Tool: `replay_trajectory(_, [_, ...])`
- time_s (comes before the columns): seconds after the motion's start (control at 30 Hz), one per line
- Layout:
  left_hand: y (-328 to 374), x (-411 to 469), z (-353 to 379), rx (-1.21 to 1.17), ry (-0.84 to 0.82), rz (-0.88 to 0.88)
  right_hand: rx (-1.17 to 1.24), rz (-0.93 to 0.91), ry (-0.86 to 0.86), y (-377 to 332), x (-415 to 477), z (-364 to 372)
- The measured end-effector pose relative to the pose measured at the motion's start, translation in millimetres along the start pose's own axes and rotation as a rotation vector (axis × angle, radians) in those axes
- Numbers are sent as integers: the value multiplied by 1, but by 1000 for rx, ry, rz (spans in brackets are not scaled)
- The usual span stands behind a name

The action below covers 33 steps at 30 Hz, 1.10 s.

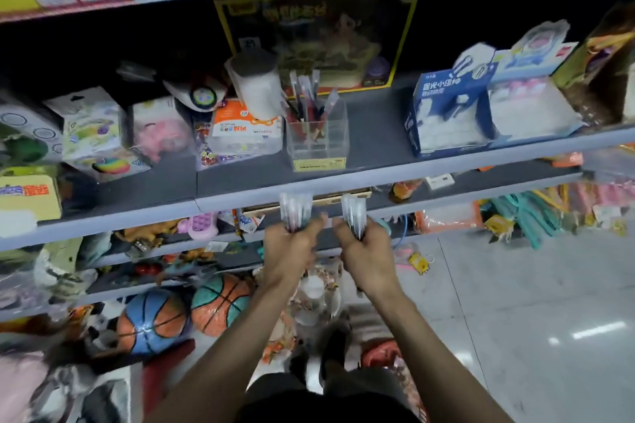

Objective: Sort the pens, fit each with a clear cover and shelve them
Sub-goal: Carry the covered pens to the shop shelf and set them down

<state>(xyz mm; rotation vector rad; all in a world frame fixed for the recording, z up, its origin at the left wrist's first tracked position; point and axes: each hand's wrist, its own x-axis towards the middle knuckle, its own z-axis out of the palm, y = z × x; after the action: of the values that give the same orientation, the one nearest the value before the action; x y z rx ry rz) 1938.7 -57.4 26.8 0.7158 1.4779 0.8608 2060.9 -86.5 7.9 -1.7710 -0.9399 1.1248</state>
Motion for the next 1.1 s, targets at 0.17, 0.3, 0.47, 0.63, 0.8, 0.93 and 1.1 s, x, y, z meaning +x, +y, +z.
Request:
replay_trajectory(0.17, [45,34,28,-130,117,105,193,-82,41,-49,62,-4])
replay_trajectory(0.3, [78,64,37,-292,218,260,507,-60,36,-85,103,-6])
replay_trajectory(0.47, [105,103,47,-394,300,391,700,-128,52,-114,142,1])
replay_trajectory(0.63, [111,129,59,-459,384,448,774,-163,148,-124,179,13])
replay_trajectory(0.8, [105,148,61,-421,459,531,803,-187,215,-132,208,22])
replay_trajectory(0.93, [97,159,59,-340,503,604,737,-283,270,-133,227,31])
replay_trajectory(1.1, [85,167,58,-249,494,663,568,-392,294,-128,244,39])
